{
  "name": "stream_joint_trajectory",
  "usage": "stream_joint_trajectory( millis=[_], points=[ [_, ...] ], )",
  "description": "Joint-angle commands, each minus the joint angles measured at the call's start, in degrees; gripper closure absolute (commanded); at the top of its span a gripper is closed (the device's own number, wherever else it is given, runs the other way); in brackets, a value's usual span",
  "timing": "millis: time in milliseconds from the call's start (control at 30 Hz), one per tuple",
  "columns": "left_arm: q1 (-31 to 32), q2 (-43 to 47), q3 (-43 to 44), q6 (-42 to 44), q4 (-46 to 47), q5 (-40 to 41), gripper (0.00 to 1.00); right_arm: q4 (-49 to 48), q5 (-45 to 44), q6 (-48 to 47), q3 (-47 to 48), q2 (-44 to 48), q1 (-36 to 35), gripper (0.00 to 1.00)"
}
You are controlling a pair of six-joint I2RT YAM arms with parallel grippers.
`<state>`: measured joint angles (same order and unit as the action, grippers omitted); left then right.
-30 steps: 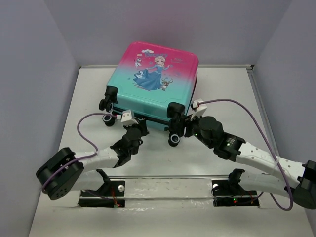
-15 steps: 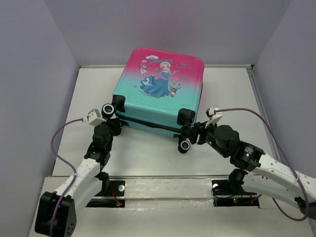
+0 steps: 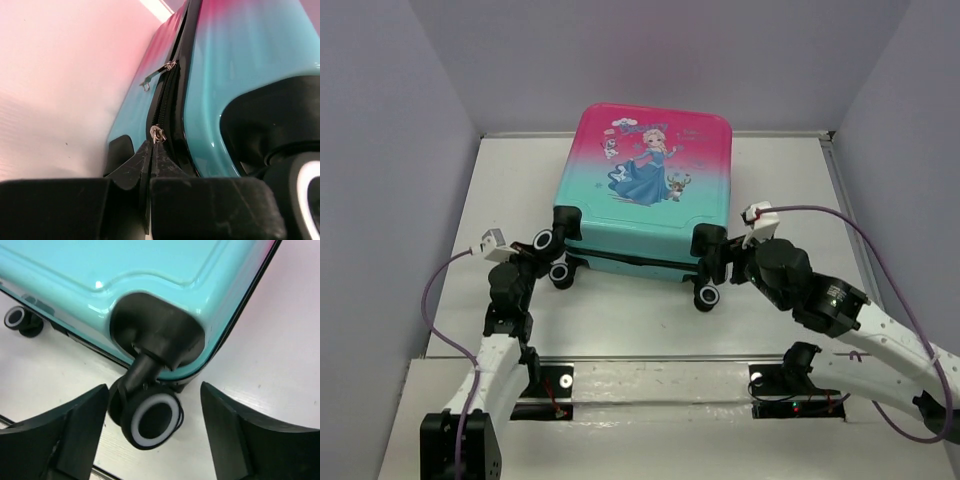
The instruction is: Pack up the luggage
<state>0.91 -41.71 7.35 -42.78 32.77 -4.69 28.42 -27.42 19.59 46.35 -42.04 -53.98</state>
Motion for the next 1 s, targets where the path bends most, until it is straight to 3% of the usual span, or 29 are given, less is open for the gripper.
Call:
stream_joint_trajectory(
  millis=[0,100,233,333,467,733,833,967],
  points=[
    [-2.23,6.55,-2.34,3.93,7.21,3.56,0.94,0.05,1.12,-5.26,10.94,-2.42,1.15,0.15],
    [-1.18,7.35,-2.52,5.87,8.88,-0.92,0.94,0.05,8.65,-6.84,16.92,-4.18,1.15,0.09],
    [4.88,3.93,-0.95,8.50,15.12,-4.54,0.94,-0.47,19.59,-8.34,26.39,-18.13,-1.12,0.06],
    [10.14,3.66,0.20,9.82,16.35,-4.72,0.94,-2.84,15.21,-9.40,30.28,-26.57,-9.62,0.05],
    [18.16,3.05,3.01,12.98,16.36,-3.75,0.94,-4.96,14.41,-8.96,37.76,-40.37,-14.23,0.05],
    [24.48,-0.64,7.40,16.50,17.15,-4.11,0.94,-7.15,14.16,-4.83,39.35,-47.16,-15.55,0.02],
    [33.77,-2.92,9.95,19.48,16.71,-1.04,0.94,-7.77,6.01,-1.50,36.72,-46.82,-15.55,0.00],
    [37.15,-4.69,11.36,20.20,16.88,0.03,0.94,-6.81,-0.25,0.53,34.16,-46.29,-15.55,0.00]
  ],
)
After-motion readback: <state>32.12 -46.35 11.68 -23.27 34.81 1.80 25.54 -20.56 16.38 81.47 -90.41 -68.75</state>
